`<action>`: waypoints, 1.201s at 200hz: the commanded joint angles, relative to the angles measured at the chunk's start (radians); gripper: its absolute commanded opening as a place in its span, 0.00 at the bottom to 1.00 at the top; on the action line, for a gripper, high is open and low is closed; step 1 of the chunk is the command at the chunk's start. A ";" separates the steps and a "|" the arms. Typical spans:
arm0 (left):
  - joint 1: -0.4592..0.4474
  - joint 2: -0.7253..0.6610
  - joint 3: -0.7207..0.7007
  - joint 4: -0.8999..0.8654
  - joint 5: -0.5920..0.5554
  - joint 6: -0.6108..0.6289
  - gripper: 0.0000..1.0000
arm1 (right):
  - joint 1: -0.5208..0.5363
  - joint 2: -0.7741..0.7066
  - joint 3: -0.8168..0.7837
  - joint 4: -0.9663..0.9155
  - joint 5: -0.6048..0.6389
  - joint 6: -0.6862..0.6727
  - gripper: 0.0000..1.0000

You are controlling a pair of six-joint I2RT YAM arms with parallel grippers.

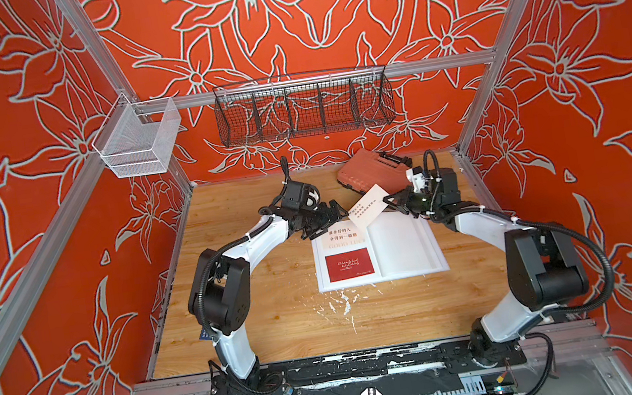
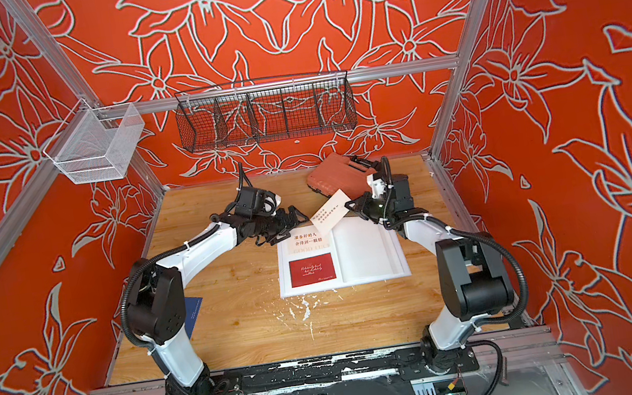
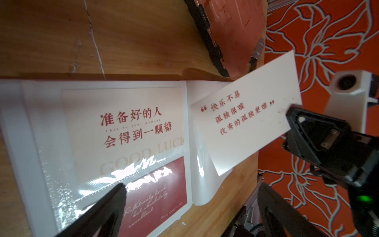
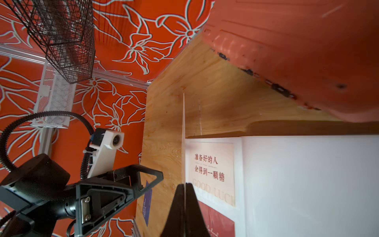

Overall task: Place the photos into the photo albums
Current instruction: Place the photo at the center of the board.

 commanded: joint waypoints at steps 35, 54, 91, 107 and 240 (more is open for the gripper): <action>0.054 -0.093 -0.104 0.114 0.026 -0.098 0.97 | 0.116 0.164 0.134 0.183 0.007 0.153 0.00; 0.077 -0.099 -0.136 0.133 0.031 -0.120 0.97 | 0.142 0.215 0.158 0.246 0.009 0.201 0.00; 0.127 -0.138 -0.181 0.133 0.009 -0.102 0.97 | 0.207 0.303 0.267 0.205 -0.011 0.188 0.00; 0.138 -0.160 -0.162 0.048 -0.044 -0.044 0.97 | 0.245 0.355 0.327 0.174 -0.027 0.180 0.00; 0.209 -0.349 -0.263 -0.202 -0.310 0.037 0.97 | 0.415 0.607 0.585 -0.004 -0.081 0.140 0.00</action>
